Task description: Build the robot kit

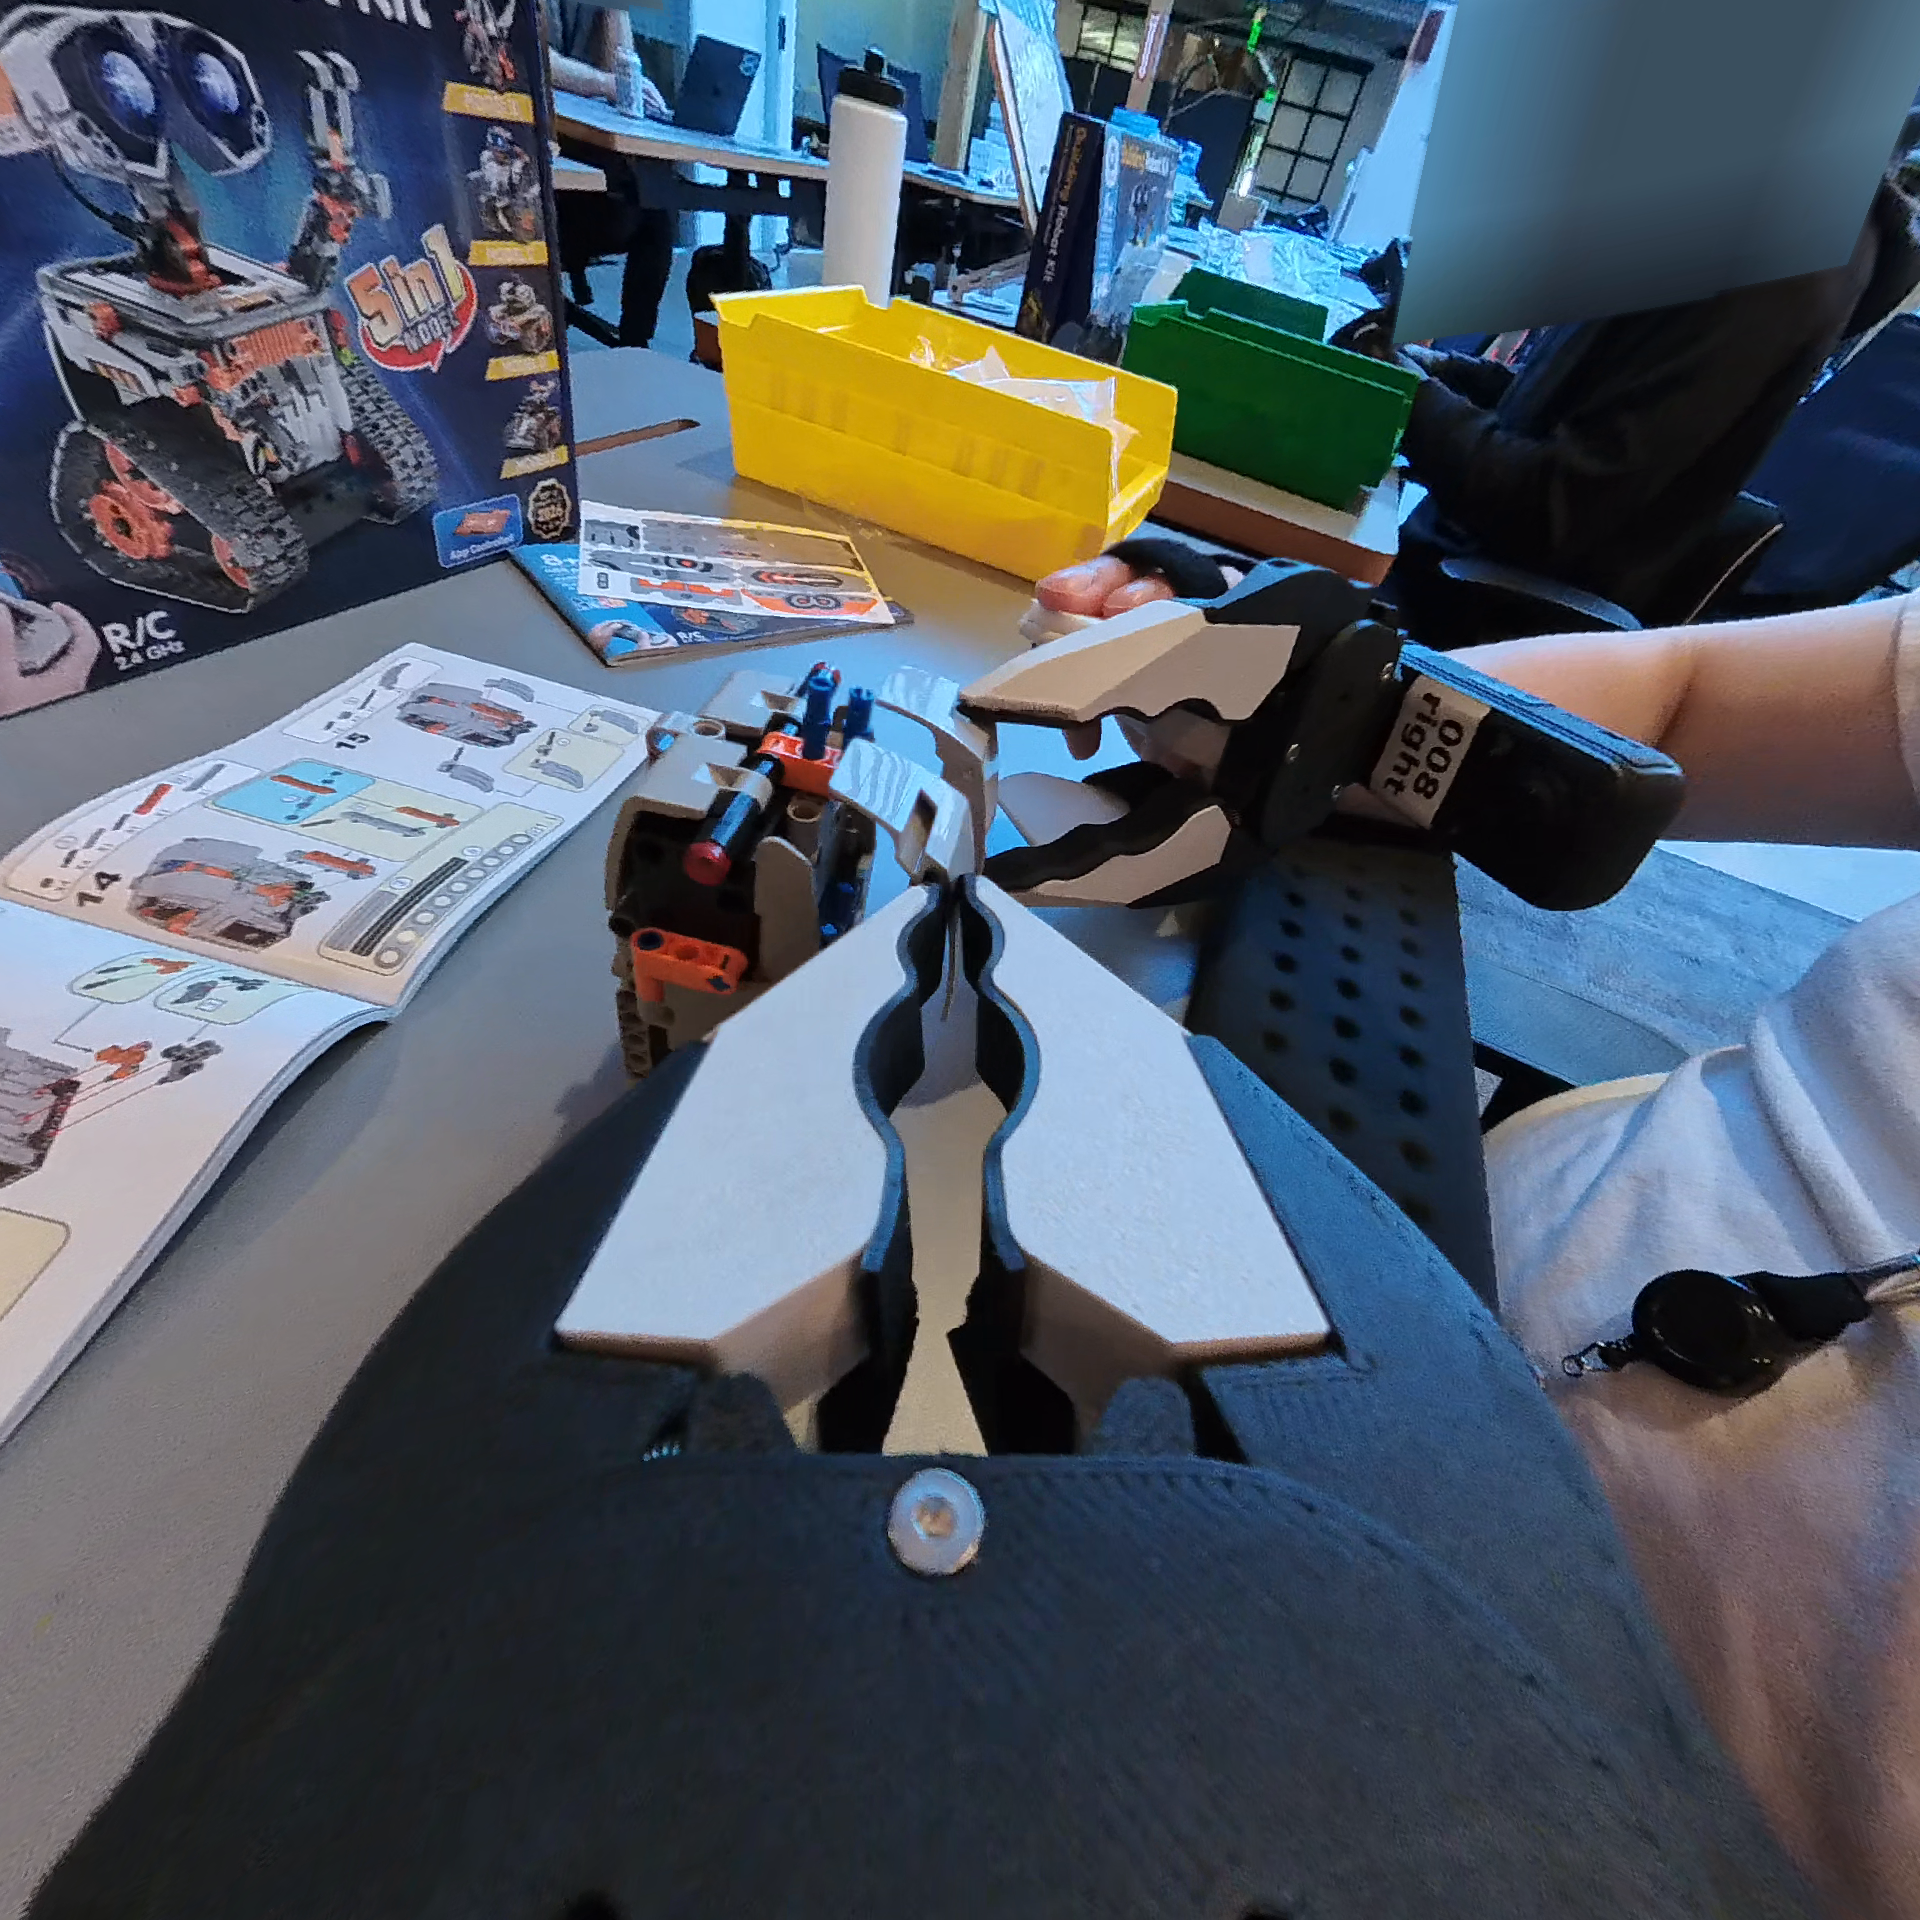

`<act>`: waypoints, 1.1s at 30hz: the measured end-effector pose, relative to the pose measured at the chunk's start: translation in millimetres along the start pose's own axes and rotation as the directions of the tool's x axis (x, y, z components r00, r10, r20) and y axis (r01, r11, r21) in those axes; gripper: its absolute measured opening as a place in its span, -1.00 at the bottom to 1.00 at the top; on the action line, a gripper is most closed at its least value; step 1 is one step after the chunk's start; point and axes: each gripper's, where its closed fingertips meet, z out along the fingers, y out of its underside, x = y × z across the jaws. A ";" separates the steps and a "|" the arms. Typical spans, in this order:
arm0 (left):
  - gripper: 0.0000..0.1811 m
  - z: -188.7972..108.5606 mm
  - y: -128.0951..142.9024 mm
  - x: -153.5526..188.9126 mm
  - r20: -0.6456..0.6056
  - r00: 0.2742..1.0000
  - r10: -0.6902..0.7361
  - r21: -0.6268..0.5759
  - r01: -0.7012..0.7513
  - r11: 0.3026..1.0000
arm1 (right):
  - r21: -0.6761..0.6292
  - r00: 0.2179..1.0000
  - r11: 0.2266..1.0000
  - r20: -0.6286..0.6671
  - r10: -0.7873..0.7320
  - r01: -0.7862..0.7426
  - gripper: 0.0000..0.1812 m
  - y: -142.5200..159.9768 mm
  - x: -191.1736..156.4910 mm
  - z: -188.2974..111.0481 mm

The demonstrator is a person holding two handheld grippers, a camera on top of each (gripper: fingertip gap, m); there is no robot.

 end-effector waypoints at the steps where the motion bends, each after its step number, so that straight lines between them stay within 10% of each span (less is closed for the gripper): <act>1: -1.00 -1.0 0.0 1.4 -0.005 1.000 0.004 0.006 -0.004 1.000 | -0.003 1.000 1.000 0.000 -0.005 0.005 -0.53 0.9 -0.1 0.9; 33: -1.00 6.7 0.4 -15.7 0.019 0.999 -0.032 0.065 0.031 0.997 | -0.091 0.999 0.995 -0.042 0.033 -0.036 -0.25 5.3 5.4 12.3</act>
